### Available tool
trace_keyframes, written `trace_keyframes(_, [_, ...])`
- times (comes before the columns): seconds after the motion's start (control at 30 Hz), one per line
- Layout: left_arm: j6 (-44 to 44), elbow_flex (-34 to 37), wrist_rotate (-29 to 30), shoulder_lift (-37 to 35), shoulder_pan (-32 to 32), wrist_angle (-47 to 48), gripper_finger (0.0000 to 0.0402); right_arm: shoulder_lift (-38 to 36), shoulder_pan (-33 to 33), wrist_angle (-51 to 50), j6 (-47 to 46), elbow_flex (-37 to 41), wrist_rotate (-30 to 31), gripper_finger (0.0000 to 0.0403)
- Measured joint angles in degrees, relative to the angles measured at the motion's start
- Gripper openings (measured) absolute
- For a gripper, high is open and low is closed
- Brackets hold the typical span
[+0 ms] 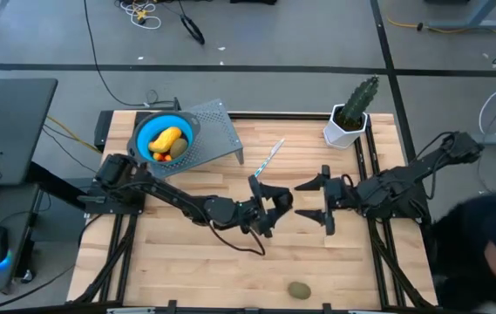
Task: Pick & Place Fruit
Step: Put the black plum into the blue strainer bowl
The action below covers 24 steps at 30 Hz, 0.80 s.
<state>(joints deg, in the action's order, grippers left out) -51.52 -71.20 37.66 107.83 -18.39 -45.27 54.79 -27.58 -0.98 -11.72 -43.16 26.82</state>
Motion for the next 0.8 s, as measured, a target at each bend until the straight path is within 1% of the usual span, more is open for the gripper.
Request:
trace_keyframes(0.1, [-1.87, 0.02, 8.39, -1.37, -0.49, 2.57, 0.0272, -1.98, -0.45, -5.48, -2.48, 0.0, 0.1, 0.0325])
trace_keyframes(0.2, [-3.23, 0.05, 17.61, -3.11, -0.64, 5.41, 0.0268, -2.18, -0.76, -10.78, -4.56, 0.0, -0.04, 0.0325])
trace_keyframes(0.3, [-4.62, 1.88, 25.21, -5.73, -0.45, 5.76, 0.0268, -1.43, -0.76, -12.76, -5.4, 0.0, -0.03, 0.0325])
trace_keyframes(0.37, [-3.91, 4.36, 26.65, -8.35, 0.27, 5.43, 0.0271, -0.62, -0.76, -13.04, -5.4, 0.0, -0.03, 0.0325])
trace_keyframes(0.47, [0.92, 9.92, 26.45, -14.4, 1.99, 5.34, 0.0271, 0.46, -0.75, -12.97, -5.38, 0.0, 0.03, 0.0325])
trace_keyframes(0.6, [11.83, 20.26, 26.21, -25.76, 4.41, 4.71, 0.0267, 1.47, -0.74, -12.99, -5.24, 0.0, 0.05, 0.0325])
trace_keyframes(0.67, [16.88, 25.94, 27.01, -32.06, 5.38, 3.7, 0.0268, 1.83, -0.71, -12.88, -4.85, 0.0, 0.12, 0.0325])
trace_keyframes(0.7, [19.04, 28.42, 27.55, -35.04, 5.79, 2.89, 0.027, 1.98, -0.59, -12.95, -4.62, 0.0, 0.1, 0.0325])
trace_keyframes(0.8, [23.94, 35.68, 31.72, -44.22, 6.31, 0.22, 0.0278, 2.32, -0.19, -12.82, -4.45, 0.0, 0.1, 0.0325])
